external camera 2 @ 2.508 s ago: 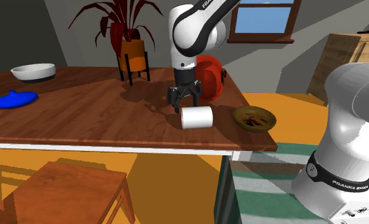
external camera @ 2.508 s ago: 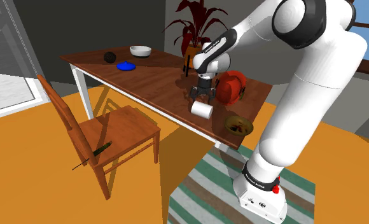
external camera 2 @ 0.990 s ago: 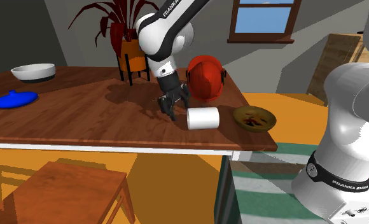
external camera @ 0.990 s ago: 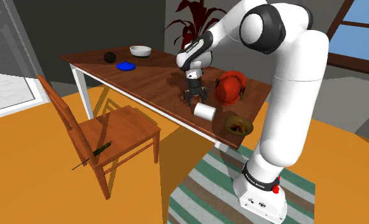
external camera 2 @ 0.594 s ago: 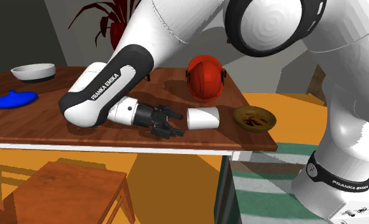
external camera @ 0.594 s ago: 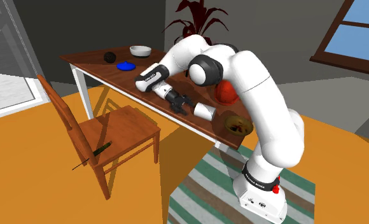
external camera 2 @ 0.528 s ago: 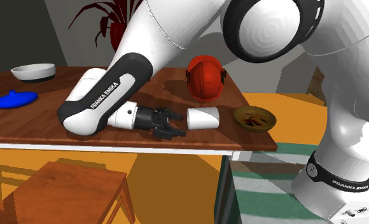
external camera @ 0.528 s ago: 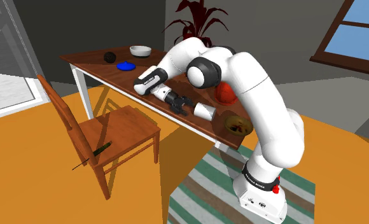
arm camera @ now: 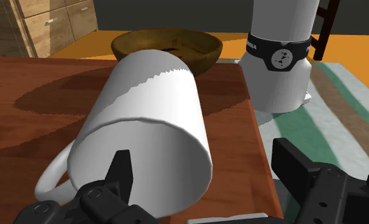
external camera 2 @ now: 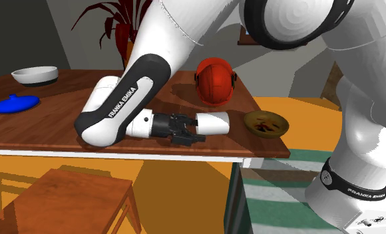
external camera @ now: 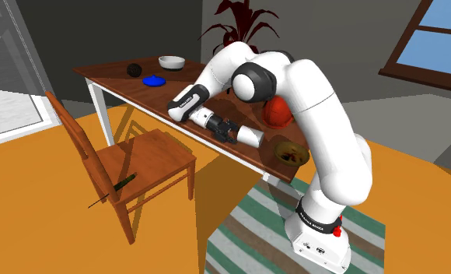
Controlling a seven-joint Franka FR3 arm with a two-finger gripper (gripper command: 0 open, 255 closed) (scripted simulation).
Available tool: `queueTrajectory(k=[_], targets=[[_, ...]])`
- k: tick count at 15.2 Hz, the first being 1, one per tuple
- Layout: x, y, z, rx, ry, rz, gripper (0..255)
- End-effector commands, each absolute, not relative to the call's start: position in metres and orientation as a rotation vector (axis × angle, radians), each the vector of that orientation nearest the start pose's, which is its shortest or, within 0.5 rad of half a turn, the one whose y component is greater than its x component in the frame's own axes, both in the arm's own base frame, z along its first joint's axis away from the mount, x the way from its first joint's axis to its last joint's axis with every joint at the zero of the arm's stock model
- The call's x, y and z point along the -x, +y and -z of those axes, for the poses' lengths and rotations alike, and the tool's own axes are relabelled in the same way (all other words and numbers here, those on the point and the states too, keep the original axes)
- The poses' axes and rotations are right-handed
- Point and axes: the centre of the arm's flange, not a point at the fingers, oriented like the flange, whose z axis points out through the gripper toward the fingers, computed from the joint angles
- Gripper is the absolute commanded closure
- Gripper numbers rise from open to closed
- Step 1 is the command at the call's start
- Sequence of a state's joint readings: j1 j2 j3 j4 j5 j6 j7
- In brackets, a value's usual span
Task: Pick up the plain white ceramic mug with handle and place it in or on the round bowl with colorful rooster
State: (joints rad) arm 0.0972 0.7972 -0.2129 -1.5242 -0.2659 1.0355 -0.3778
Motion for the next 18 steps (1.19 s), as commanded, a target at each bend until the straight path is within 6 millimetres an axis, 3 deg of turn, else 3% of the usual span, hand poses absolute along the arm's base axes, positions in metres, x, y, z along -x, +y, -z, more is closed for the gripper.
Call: queueTrajectory(k=[1,6,7,16,18], targets=[[-0.539,-0.088,-0.191,2.534,-0.31,-2.03,0],[-0.539,-0.088,-0.191,2.534,-0.31,-2.03,0],[-0.539,-0.088,-0.192,2.534,-0.31,-2.03,255],[-0.539,-0.088,-0.191,2.534,-0.31,-2.03,255],[-0.539,-0.088,-0.202,2.534,-0.31,-2.03,255]])
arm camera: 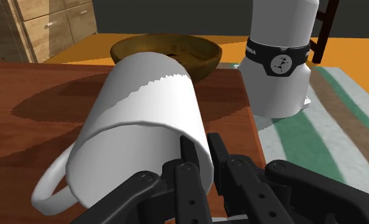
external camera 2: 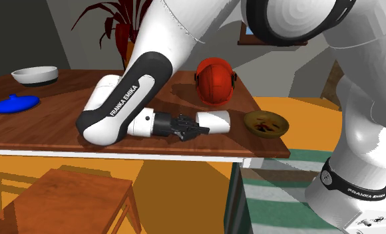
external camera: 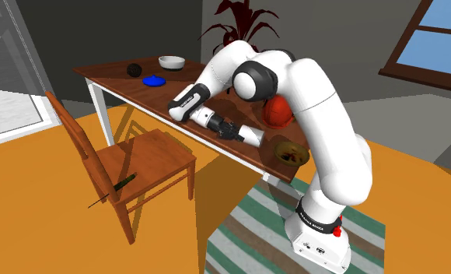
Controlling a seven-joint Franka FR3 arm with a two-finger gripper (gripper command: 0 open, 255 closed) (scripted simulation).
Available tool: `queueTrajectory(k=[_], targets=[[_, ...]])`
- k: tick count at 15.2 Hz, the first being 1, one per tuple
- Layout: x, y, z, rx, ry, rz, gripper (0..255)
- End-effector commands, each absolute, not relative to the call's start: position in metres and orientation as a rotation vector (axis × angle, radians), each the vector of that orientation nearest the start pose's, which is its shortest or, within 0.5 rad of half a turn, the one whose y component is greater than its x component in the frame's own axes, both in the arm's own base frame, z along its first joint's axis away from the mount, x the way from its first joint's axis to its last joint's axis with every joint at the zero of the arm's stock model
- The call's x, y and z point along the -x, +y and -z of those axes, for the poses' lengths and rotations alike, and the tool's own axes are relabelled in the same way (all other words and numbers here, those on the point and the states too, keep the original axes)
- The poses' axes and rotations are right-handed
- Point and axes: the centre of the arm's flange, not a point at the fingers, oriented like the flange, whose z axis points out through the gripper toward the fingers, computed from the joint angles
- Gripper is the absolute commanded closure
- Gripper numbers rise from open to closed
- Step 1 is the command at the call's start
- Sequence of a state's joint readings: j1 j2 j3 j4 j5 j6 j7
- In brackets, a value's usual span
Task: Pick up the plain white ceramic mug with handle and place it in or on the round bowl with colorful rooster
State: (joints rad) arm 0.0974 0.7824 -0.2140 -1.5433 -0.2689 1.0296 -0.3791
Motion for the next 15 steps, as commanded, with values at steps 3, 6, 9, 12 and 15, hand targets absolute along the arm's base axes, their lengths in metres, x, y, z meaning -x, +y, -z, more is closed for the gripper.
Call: queueTrajectory(k=[3,6,9,12,15], targets=[[-0.539,-0.088,-0.218,2.534,-0.31,-2.03,255],[-0.539,-0.088,-0.234,2.534,-0.31,-2.03,255],[-0.539,-0.088,-0.25,2.534,-0.31,-2.03,255],[-0.539,-0.088,-0.265,2.534,-0.31,-2.03,255],[-0.539,-0.088,-0.281,2.534,-0.31,-2.03,255]])
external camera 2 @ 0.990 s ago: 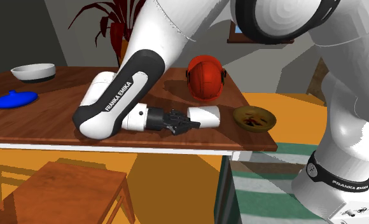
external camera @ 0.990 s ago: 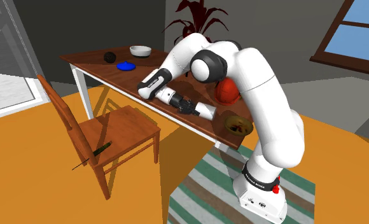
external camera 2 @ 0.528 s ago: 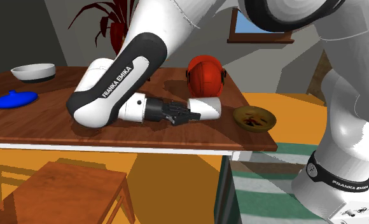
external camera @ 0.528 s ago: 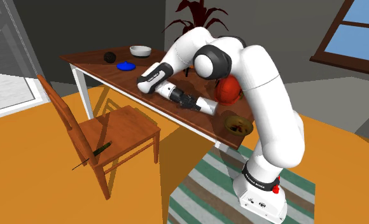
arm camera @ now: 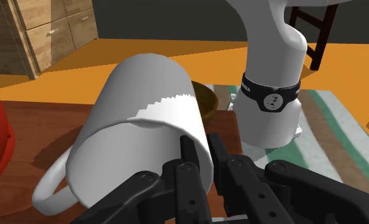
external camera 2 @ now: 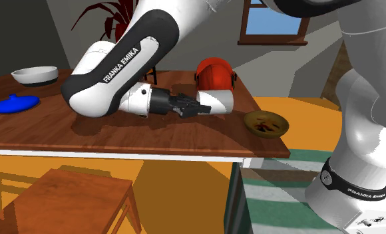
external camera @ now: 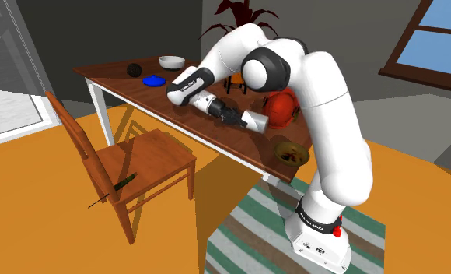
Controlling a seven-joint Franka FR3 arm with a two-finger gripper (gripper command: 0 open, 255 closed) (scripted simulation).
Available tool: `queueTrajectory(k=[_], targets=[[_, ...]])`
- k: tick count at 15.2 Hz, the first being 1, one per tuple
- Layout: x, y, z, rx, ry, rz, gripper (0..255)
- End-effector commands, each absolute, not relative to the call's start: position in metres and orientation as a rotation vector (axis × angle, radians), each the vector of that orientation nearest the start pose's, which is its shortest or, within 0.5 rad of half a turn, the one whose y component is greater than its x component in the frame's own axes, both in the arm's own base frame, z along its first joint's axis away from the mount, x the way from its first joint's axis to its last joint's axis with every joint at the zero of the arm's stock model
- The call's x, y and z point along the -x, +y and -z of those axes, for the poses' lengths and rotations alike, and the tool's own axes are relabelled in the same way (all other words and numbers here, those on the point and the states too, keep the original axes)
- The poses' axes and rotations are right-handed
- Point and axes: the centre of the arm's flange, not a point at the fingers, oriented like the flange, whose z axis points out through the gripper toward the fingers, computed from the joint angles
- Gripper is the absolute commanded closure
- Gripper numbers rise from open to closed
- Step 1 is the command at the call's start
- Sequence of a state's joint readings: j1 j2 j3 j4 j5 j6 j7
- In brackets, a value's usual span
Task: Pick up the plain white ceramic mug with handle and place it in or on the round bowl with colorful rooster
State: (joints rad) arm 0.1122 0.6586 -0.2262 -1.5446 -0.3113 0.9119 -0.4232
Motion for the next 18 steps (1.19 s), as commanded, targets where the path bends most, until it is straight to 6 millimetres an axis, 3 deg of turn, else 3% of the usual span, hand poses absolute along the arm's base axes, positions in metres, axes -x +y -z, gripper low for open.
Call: queueTrajectory(k=[1,6,18], targets=[[-0.539,-0.088,-0.287,2.534,-0.31,-2.03,255],[-0.539,-0.088,-0.311,2.534,-0.31,-2.03,255],[-0.386,-0.125,-0.301,2.534,-0.31,-2.03,255]])
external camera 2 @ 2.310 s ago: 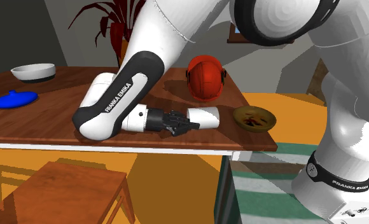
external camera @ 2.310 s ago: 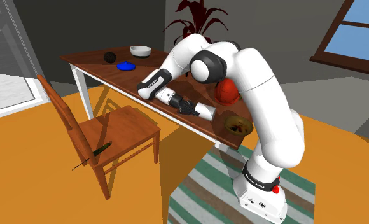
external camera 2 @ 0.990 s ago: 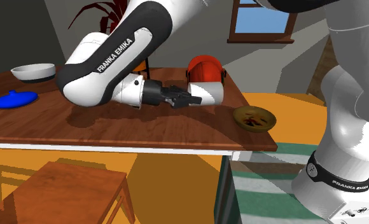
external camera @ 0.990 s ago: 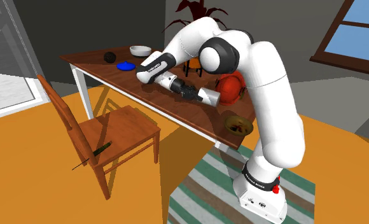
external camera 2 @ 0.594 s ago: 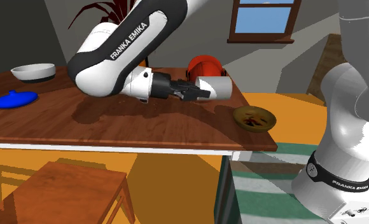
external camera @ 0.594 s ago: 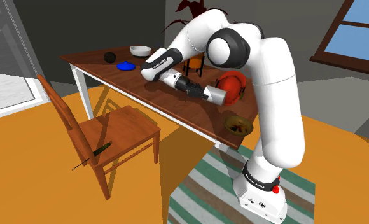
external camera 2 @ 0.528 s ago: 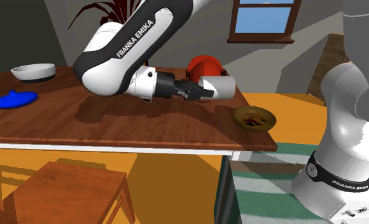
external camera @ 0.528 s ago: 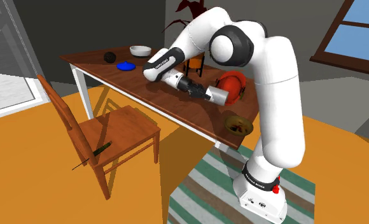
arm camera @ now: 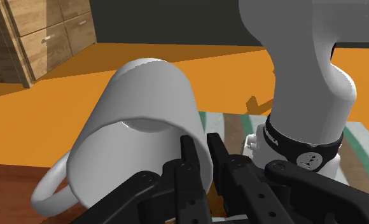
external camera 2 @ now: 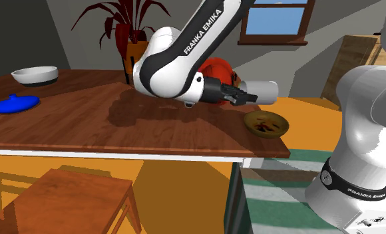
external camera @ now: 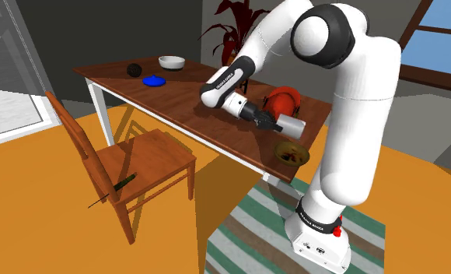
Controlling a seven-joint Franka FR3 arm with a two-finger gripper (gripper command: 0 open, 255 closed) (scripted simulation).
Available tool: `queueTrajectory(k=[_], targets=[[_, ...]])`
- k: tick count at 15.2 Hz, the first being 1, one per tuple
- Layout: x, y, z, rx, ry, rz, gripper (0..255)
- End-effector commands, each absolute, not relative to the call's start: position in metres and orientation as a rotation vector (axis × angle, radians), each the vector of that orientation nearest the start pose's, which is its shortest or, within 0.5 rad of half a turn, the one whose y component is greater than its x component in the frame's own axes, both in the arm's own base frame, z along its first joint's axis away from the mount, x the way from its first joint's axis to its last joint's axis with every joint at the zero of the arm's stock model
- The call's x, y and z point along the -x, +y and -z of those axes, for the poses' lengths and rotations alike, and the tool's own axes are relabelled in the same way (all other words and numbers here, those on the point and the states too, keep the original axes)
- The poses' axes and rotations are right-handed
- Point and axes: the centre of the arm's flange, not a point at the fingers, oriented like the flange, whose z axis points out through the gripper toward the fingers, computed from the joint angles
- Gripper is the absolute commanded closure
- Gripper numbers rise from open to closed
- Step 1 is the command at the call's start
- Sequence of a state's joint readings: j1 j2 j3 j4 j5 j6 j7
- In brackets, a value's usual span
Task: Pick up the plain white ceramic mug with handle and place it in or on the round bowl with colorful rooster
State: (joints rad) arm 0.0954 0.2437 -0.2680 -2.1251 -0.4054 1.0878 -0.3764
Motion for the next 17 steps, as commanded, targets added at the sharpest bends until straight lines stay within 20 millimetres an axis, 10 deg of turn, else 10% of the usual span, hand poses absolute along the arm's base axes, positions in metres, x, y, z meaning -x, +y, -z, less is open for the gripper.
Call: queueTrajectory(k=[1,17], targets=[[-0.373,-0.128,-0.3,2.534,-0.31,-2.03,255],[-0.355,-0.133,-0.241,2.534,-0.31,-2.03,255]])
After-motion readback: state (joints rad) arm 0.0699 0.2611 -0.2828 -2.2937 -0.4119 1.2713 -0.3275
